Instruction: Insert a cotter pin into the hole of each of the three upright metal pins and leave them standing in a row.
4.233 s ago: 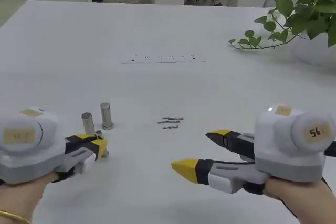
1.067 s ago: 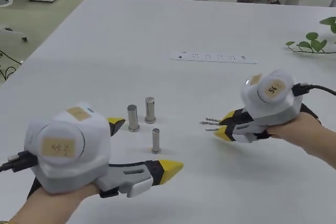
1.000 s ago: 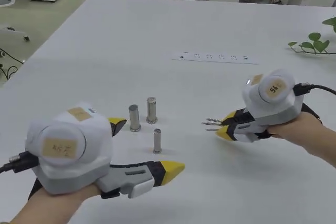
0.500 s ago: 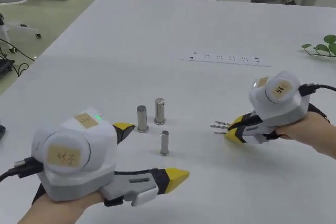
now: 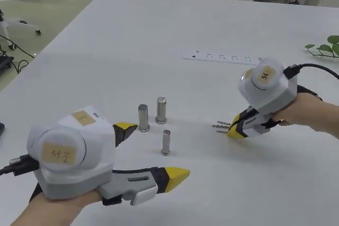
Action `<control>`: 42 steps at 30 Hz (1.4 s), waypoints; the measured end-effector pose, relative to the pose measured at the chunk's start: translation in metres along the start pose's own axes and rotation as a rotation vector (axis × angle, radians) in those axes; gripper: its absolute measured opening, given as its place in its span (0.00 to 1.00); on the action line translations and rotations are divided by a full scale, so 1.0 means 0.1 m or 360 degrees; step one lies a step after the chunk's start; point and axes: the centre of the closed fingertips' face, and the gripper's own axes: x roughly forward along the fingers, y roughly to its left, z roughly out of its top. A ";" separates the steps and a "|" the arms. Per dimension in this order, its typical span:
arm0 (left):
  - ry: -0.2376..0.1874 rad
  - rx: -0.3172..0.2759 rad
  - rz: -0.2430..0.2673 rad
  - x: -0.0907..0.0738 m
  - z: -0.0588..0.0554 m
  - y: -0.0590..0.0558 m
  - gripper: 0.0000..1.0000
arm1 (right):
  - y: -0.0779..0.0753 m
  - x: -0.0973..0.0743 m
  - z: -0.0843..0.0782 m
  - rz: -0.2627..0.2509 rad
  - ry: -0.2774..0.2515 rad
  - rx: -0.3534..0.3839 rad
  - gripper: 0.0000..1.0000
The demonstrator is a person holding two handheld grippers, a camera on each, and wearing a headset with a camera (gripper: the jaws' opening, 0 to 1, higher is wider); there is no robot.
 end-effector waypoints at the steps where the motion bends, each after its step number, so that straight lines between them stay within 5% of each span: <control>1: -0.0010 -0.0004 0.0007 -0.01 0.01 0.01 0.77 | 0.01 0.00 0.00 0.0005 0.0005 -0.0006 0.05; 14: -0.0026 -0.0022 0.0005 -0.02 0.04 0.03 0.74 | 0.04 0.00 -0.01 -0.0070 0.0041 -0.0144 0.02; 23: -0.0079 -0.0050 -0.0006 -0.04 0.12 0.02 0.64 | 0.10 -0.07 0.03 -0.0107 -0.0061 -0.0191 0.02; 42: -0.0090 -0.0175 -0.0103 0.00 0.21 -0.12 0.41 | 0.45 -0.48 0.55 -0.0279 -0.0396 -0.0519 0.02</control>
